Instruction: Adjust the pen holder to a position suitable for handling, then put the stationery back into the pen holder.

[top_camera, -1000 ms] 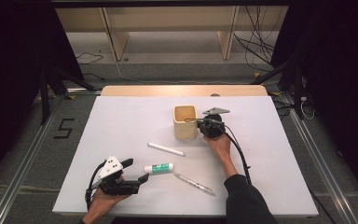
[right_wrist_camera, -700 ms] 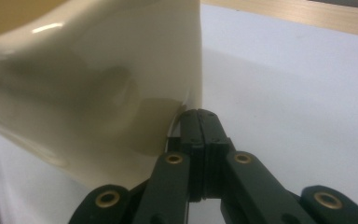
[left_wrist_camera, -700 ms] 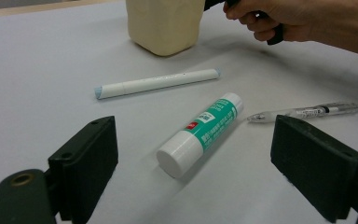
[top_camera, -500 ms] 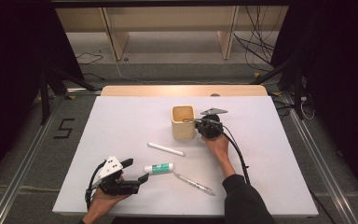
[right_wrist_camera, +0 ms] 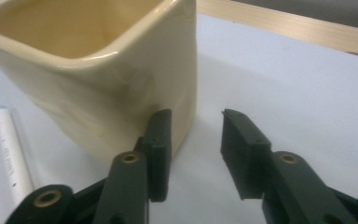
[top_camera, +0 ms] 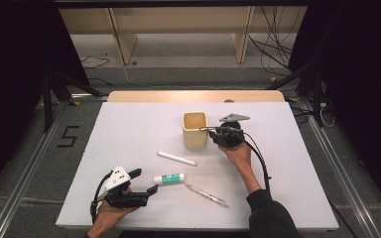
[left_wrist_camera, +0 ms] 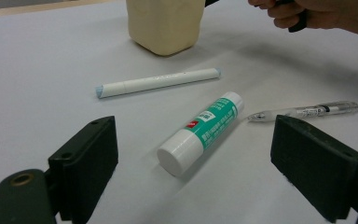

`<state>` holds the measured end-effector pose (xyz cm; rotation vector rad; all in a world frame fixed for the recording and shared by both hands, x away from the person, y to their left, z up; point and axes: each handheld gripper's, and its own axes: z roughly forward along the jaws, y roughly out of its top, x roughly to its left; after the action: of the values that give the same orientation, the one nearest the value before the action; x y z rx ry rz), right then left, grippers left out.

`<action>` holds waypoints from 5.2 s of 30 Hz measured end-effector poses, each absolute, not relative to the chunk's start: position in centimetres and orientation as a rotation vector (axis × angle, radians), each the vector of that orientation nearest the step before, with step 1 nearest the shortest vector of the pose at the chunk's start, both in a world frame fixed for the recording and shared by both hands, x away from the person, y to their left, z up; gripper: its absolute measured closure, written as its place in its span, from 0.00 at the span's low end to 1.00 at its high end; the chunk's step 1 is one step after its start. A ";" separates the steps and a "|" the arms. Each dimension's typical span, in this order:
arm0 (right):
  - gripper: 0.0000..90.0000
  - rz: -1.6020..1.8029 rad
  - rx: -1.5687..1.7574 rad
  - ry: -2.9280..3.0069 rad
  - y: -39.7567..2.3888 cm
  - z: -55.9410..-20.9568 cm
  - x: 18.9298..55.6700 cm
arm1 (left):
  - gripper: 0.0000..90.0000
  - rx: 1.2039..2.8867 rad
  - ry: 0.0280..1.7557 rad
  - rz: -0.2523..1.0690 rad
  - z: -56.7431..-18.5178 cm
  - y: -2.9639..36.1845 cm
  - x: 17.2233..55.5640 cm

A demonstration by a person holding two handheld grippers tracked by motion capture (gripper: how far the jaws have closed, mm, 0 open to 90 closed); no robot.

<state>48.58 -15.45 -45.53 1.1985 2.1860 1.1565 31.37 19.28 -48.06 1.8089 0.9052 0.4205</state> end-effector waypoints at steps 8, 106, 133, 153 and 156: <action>0.57 1.164 1.213 2.207 -17.2 -44.7 46.9 | 0.16 1.811 0.906 0.421 -48.1 19.3 31.4; 0.76 0.710 0.777 2.863 -10.4 -46.8 35.3 | 0.16 1.826 0.899 0.429 -48.0 19.3 31.2; 0.87 0.594 0.736 2.864 -9.2 -46.8 35.3 | 0.16 1.825 0.901 0.425 -48.1 19.2 31.2; 0.89 0.655 0.702 2.867 -10.3 -45.4 35.6 | 0.16 1.825 0.901 0.428 -48.1 19.2 31.2; 0.89 0.701 0.730 2.869 -10.7 -45.0 35.7 | 0.16 1.825 0.902 0.428 -48.1 19.3 31.2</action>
<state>35.67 -10.66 -45.02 0.7302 2.8690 0.7005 31.20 19.25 -48.08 1.8248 0.9020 0.4278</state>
